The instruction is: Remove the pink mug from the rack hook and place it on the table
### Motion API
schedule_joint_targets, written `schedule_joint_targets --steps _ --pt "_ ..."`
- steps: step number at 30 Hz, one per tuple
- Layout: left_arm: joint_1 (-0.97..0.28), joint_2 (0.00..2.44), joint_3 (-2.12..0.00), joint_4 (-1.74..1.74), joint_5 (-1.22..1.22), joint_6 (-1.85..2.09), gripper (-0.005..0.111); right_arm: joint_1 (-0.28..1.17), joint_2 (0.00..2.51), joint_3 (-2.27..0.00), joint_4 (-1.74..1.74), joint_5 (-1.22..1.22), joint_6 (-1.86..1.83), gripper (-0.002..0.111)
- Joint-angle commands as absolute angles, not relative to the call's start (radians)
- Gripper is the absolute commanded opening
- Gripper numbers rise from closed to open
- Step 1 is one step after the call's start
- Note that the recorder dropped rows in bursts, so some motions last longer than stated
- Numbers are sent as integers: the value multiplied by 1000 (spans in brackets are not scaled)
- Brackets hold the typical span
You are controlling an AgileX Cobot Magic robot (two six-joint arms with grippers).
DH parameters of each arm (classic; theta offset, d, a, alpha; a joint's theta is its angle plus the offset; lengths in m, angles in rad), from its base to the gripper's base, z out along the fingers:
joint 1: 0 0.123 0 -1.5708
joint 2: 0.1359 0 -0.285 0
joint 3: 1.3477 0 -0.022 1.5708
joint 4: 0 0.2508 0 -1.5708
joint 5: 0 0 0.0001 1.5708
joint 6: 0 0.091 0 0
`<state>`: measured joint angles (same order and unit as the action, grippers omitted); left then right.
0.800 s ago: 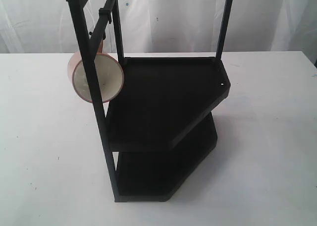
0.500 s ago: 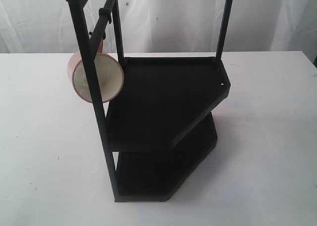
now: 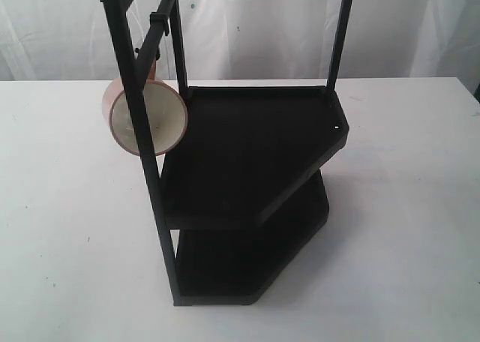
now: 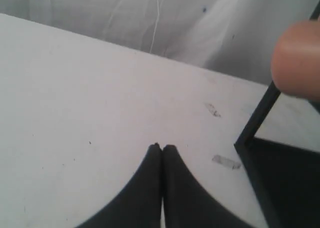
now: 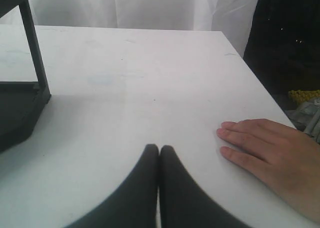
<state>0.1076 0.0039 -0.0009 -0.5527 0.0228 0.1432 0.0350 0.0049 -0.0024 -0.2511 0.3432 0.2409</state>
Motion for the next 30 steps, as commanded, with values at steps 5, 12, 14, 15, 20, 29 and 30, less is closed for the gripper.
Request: schedule_joint_targets --steps 5,12,14,15,20,29,30 --pt "103 0 0 -597 -181 130 0 40 0 0 -260 342 240 0" --pt "103 0 0 -597 -259 126 0 40 0 0 -260 342 240 0" --pt "103 0 0 -597 -271 126 0 40 0 0 -260 342 240 0" --pt "103 0 0 -597 -272 126 0 40 0 0 -260 342 240 0" --pt "103 0 -34 -597 -268 66 0 40 0 0 -260 342 240 0" --pt "103 0 -175 -575 -511 -33 0 40 0 0 -260 342 240 0" --pt "103 0 -197 -543 -522 -33 0 40 0 0 -260 342 240 0"
